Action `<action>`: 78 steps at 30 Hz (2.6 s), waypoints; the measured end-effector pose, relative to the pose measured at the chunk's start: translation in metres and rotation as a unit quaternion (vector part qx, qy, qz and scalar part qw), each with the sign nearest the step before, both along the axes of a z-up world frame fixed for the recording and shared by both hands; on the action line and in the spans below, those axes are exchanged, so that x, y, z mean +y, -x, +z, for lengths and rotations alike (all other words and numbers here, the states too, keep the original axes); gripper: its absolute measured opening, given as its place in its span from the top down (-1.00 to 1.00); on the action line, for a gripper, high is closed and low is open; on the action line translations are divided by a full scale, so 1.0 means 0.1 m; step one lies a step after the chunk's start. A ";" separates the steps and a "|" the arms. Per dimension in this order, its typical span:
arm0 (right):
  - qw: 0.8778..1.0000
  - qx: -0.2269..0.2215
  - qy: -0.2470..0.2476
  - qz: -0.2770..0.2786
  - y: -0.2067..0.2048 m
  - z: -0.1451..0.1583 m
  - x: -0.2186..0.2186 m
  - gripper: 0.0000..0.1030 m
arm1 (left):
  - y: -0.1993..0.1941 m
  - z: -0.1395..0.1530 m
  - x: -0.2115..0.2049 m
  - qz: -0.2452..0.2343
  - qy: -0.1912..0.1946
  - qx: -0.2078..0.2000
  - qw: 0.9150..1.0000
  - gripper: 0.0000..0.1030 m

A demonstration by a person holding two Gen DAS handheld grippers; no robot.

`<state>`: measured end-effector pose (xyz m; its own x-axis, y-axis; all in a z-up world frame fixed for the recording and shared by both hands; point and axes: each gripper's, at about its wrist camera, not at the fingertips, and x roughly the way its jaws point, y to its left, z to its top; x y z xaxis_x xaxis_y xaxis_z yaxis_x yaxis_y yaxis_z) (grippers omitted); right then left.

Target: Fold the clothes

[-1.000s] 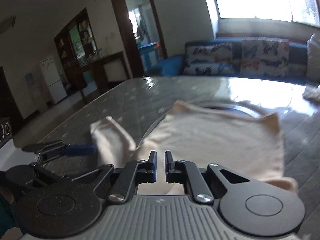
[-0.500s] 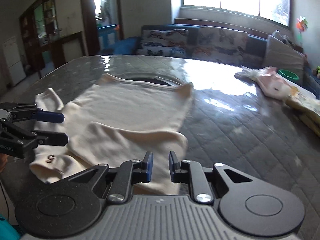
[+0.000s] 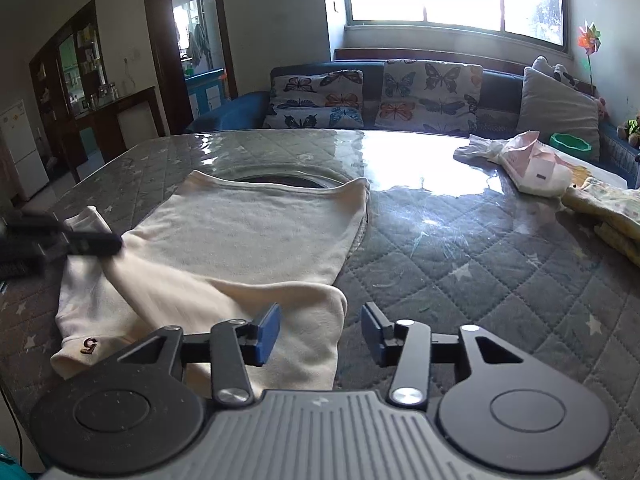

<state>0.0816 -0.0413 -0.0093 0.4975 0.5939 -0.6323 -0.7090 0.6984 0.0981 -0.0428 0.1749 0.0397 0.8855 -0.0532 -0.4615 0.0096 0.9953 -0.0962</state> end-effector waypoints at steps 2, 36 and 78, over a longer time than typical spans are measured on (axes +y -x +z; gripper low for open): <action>1.000 -0.003 -0.002 0.000 0.01 -0.01 0.02 -0.06 | 0.10 0.11 0.07 0.011 -0.008 -0.020 1.000 0.96; 0.996 -0.044 0.072 0.013 0.03 -0.30 0.50 0.04 | 0.30 -0.46 0.36 0.050 -0.006 0.077 0.996 0.36; 0.996 -0.066 -0.001 0.054 0.33 0.04 0.45 -0.05 | 0.22 0.42 0.77 0.199 0.062 -0.030 0.978 0.89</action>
